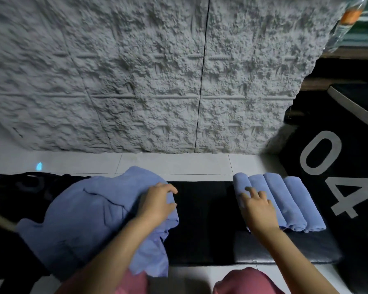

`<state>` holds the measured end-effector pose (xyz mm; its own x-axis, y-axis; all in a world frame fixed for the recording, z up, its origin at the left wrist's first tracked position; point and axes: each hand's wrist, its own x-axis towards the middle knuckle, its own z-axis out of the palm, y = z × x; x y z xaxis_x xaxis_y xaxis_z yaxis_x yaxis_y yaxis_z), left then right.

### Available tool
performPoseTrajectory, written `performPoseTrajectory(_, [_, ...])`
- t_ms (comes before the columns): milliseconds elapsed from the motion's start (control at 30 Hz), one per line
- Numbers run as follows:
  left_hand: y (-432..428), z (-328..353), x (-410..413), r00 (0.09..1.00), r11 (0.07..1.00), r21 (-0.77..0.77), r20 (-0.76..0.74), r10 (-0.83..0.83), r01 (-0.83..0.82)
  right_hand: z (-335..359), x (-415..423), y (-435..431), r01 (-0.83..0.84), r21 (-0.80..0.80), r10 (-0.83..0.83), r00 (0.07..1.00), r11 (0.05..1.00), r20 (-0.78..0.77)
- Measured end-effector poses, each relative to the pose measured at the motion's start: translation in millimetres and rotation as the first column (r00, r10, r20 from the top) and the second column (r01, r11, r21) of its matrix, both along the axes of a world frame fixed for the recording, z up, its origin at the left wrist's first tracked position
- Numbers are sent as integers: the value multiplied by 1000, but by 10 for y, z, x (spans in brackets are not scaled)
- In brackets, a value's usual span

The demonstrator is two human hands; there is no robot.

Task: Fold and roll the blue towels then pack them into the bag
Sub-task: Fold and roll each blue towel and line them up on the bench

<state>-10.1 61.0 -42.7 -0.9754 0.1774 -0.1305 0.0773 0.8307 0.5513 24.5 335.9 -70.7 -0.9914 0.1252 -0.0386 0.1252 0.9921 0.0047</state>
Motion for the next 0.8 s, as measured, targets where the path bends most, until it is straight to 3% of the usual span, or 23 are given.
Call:
performPoseTrajectory(100, [-652,134,-21,991,985,-165,-128,32,-54,207,-20,-559,-143,-179,125,986,973,-110])
performPoseTrajectory(233, [-1302,150,-3,994,943,-323,-92,53,-80,328,-43,-1481,-324,-306,320,945,895,-66])
performPoseTrajectory(400, [-1702,40,-28,973,995,-99,-231,-11,-13,243,-103,-2396,-367,-431,405,914,825,-3])
performPoseTrajectory(500, [-1694,95,-75,964,996,-78,-263,31,-53,195,-174,-2650,-269,-471,320,947,840,31])
performPoseTrajectory(567, [-1651,191,-132,966,996,29,-245,87,-82,240,-249,-2654,-235,-548,274,962,803,-10])
performPoseTrajectory(633, [-1607,353,-191,974,982,161,-187,126,-96,340,-329,-2546,-198,-732,231,971,652,-56])
performPoseTrajectory(700, [-1557,536,-239,975,966,248,-184,124,-76,593,-390,-2363,-123,-921,169,983,369,-64])
performPoseTrajectory(767, [-1482,723,-268,973,952,301,-199,118,-54,901,-421,-2172,-79,-988,122,991,130,-63])
performPoseTrajectory(800, [-1439,809,-274,973,949,312,-201,114,-47,1068,-410,-2090,-60,-996,112,992,60,-53])
